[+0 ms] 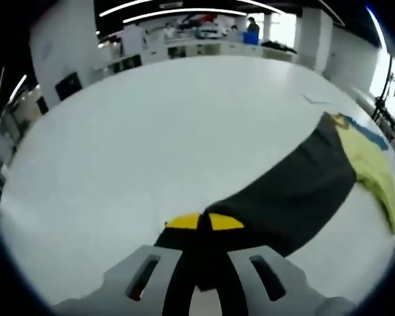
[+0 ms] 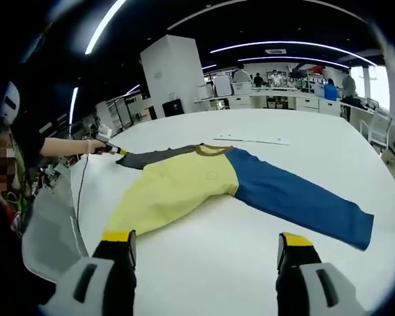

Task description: Fold the garment on the visible template until the final outline fits inside the template.

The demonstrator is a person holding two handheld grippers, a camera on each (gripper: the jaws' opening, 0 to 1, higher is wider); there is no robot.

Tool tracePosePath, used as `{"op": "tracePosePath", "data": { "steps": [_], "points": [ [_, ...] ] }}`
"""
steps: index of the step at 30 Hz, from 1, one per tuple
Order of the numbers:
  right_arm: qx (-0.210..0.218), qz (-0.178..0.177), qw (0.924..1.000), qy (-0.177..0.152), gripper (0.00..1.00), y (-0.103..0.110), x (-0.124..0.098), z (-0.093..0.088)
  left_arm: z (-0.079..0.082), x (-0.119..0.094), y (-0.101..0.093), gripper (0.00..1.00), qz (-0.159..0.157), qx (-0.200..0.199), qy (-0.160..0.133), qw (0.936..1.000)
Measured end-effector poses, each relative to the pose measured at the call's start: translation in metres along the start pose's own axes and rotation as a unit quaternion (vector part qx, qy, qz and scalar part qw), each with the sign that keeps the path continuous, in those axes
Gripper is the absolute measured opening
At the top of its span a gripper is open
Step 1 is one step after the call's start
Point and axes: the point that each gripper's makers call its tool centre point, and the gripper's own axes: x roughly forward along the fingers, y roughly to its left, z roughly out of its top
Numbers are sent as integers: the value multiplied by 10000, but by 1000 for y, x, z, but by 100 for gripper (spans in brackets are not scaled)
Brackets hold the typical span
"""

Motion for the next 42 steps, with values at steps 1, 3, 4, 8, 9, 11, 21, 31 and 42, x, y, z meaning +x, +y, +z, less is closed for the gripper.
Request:
{"op": "tracePosePath", "data": {
  "steps": [1, 3, 4, 8, 9, 11, 21, 31, 42],
  "points": [
    [-1, -3, 10000, 4, 89, 0, 0, 0, 0, -2, 2, 15, 55, 2, 4, 10000],
    [-3, 6, 10000, -6, 89, 0, 1, 0, 0, -5, 8, 29, 179, 136, 11, 9997],
    [-5, 7, 10000, -12, 89, 0, 1, 0, 0, -6, 8, 33, 203, 150, 4, 9997],
    [11, 17, 10000, -21, 89, 1, 2, 0, 13, -11, -3, 49, -115, 562, -474, 9972],
    [24, 23, 10000, -20, 89, 1, 2, -1, 17, -13, -7, 54, -184, 770, -580, 9952],
    [25, 29, 10000, -42, 89, 2, 3, -1, 21, -16, -18, 65, -333, 1024, -696, 9917],
    [11, 37, 10000, -81, 89, 3, 2, 0, 22, -35, -69, 79, -1132, 1287, -1014, 9800],
    [42, -5, 9999, -133, 89, 3, -2, -1, 4, -45, -82, 79, -1387, 1243, -938, 9780],
    [59, -38, 9999, -154, 89, 2, -4, -1, -27, -47, -75, 69, -1394, 778, -634, 9851]
  ]
}}
